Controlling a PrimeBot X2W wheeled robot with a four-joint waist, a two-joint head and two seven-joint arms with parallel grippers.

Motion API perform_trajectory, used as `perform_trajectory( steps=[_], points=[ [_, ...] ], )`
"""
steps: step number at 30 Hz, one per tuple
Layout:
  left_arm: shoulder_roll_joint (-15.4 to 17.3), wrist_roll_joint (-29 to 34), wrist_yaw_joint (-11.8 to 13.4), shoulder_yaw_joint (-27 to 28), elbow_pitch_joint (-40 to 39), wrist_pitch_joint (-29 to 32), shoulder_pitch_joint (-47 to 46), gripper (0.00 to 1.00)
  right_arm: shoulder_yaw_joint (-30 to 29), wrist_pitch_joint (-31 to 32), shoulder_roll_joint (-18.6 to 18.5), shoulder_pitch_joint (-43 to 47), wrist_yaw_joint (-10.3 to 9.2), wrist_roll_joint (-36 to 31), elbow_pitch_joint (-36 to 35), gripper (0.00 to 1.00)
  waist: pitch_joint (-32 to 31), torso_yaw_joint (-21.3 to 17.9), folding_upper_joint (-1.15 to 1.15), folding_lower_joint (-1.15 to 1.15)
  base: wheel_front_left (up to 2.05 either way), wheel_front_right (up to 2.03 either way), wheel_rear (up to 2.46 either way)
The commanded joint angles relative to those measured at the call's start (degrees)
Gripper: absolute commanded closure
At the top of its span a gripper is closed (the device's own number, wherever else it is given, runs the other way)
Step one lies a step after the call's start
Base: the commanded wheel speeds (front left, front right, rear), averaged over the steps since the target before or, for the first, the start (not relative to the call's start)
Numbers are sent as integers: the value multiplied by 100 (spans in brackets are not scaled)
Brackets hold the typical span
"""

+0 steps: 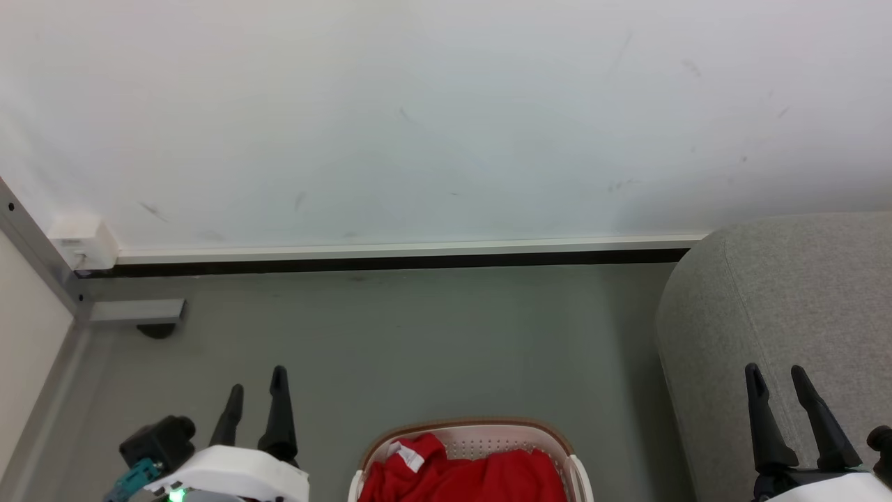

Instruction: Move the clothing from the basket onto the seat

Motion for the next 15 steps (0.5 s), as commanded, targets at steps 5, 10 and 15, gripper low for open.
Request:
perform_trajectory(
  steps=[5,10,15],
  points=[
    [105,498,89,-104,27,-124,-154,0,-94,-50,51,-101,-8,-573,9,0,-6,-7,0,0,0,0,0],
    [132,801,131,-188,45,-206,-150,0,-142,-55,115,-117,-8,-896,41,0,-7,-9,0,0,0,0,0],
    [164,1106,173,-274,76,-285,-175,0,-201,-50,158,-129,-8,-1263,72,0,-6,1,0,0,0,0,0]
  ],
)
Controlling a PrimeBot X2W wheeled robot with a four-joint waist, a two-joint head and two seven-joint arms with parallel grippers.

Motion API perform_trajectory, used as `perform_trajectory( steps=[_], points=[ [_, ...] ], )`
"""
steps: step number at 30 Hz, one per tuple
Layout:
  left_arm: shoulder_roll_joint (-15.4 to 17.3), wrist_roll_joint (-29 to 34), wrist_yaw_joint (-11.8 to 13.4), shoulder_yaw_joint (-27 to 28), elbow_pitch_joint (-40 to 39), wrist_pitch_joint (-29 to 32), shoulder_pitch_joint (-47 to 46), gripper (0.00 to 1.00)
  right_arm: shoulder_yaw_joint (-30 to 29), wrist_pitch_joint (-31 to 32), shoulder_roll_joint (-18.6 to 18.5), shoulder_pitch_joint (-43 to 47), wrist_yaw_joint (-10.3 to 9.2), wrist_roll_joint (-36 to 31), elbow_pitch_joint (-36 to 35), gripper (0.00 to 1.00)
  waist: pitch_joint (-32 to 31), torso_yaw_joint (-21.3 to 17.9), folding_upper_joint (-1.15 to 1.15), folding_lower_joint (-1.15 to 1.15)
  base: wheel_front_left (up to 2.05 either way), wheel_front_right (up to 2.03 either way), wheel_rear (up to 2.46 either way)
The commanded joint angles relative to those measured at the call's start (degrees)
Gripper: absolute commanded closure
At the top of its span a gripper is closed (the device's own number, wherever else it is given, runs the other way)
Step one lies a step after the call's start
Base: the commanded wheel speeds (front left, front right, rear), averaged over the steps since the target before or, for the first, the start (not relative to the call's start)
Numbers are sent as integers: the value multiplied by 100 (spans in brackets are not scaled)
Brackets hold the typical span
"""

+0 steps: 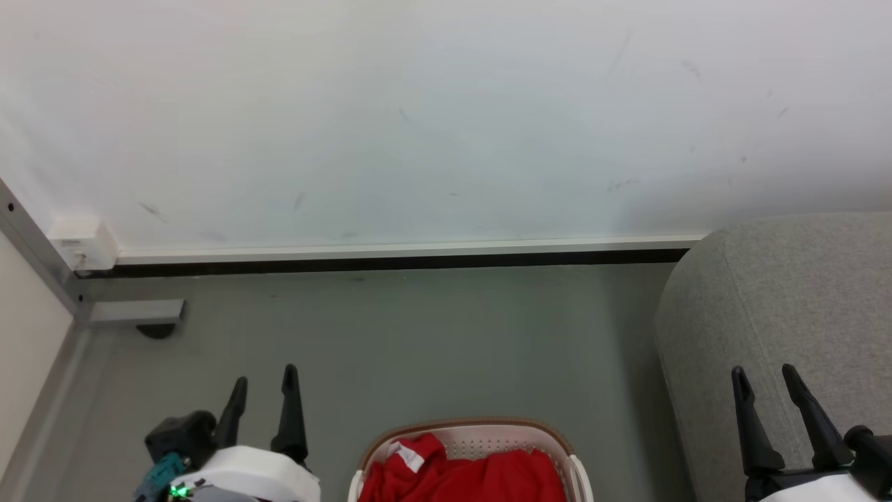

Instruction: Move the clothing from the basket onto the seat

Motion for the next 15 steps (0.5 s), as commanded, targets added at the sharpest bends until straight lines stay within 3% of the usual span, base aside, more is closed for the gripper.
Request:
perform_trajectory(
  steps=[1,15],
  points=[
    [60,226,33,-25,-12,-87,-119,0,-72,-21,-14,-117,-9,-247,5,0,1,9,0,0,0,0,0],
    [120,870,89,-129,100,-252,-75,0,-362,-32,170,-55,-10,-929,44,0,-33,28,0,0,0,0,0]
  ],
)
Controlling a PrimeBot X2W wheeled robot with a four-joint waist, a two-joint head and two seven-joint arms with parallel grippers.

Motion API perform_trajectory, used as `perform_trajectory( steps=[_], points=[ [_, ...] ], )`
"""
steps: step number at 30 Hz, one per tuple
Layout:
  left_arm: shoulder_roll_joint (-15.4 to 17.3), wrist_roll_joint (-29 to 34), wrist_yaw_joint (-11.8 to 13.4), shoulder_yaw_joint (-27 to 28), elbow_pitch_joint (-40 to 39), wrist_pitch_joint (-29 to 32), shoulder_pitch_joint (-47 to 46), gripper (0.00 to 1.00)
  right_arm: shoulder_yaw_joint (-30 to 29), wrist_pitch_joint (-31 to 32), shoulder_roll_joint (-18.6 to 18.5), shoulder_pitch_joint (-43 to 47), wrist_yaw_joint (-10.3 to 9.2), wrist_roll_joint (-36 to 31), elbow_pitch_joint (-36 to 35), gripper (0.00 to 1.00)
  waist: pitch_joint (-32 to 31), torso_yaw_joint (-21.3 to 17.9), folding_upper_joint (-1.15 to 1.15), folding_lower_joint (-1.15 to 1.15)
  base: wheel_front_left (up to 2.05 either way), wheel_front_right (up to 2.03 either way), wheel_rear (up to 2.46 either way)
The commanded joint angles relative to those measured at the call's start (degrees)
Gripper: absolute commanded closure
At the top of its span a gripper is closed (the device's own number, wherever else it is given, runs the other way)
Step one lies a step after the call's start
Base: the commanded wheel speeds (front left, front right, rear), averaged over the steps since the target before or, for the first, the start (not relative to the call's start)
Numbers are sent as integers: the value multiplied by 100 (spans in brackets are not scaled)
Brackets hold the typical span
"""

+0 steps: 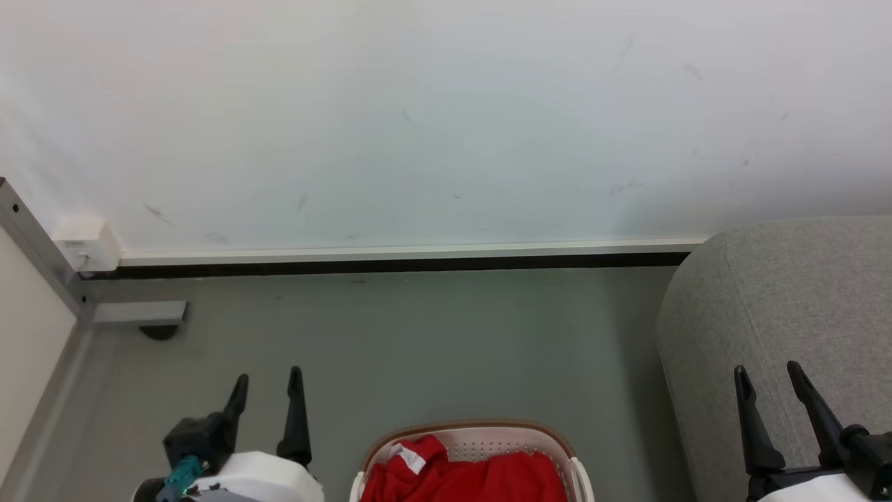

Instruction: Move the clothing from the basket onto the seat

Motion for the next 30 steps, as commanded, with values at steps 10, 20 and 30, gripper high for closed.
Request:
perform_trajectory(
  steps=[10,20,30],
  points=[
    [71,569,58,-51,61,-148,-79,0,-160,-27,90,-42,-11,-606,34,0,-2,-3,0,0,0,0,0],
    [74,1018,79,-75,113,-260,-95,0,-256,-39,188,-9,-12,-1129,63,0,13,-28,0,0,0,0,0],
    [65,1456,90,-113,180,-359,-104,0,-340,-48,290,29,-14,-1647,70,0,53,-69,0,0,0,0,0]
  ],
)
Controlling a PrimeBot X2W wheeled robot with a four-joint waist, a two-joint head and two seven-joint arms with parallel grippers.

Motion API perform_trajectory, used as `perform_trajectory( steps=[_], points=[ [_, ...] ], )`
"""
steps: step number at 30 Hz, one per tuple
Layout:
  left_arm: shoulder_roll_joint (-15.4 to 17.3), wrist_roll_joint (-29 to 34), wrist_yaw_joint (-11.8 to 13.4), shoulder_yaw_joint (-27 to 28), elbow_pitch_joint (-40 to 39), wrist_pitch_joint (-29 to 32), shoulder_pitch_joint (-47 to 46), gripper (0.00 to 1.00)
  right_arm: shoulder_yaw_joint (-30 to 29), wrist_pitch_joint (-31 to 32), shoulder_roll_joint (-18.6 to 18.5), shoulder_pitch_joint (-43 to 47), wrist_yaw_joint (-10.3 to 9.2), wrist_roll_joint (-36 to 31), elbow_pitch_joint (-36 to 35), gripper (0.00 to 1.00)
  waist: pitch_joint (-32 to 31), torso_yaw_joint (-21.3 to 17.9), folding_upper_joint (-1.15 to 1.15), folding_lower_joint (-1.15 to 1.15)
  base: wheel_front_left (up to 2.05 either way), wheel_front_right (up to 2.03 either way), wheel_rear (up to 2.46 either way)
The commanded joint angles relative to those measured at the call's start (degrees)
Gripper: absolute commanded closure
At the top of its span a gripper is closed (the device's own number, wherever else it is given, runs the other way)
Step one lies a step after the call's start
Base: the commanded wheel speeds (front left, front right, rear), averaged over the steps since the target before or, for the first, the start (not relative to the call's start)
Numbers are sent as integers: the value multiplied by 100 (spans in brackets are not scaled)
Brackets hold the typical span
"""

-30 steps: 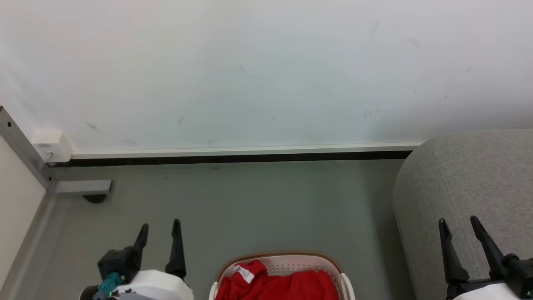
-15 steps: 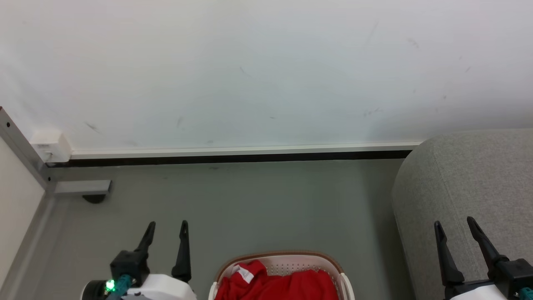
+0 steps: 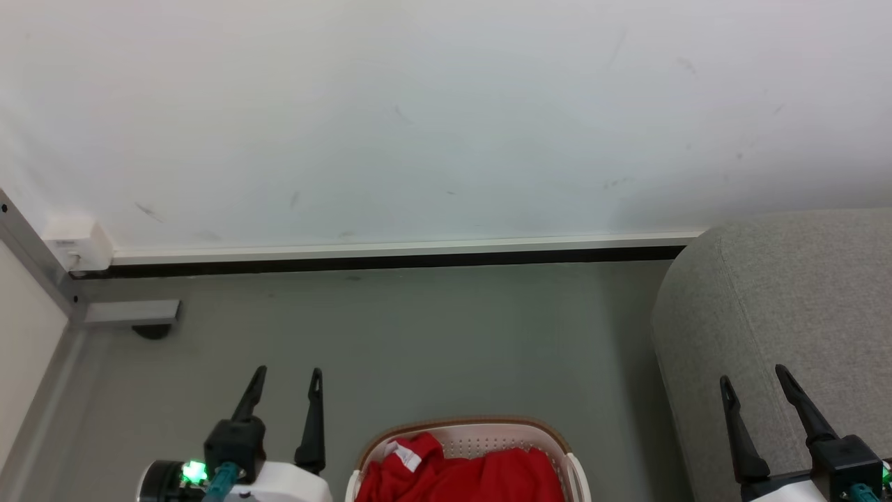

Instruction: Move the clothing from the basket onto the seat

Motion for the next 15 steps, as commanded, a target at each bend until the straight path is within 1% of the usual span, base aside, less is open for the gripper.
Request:
perform_trajectory(
  steps=[1,15],
  points=[
    [49,169,7,0,20,-50,-55,0,-32,-40,23,24,-14,-157,6,0,2,-7,0,0,0,0,0],
    [7,165,-35,56,35,-45,-80,0,-14,-42,24,-31,-14,-86,22,0,36,-36,0,0,0,0,0]
  ],
)
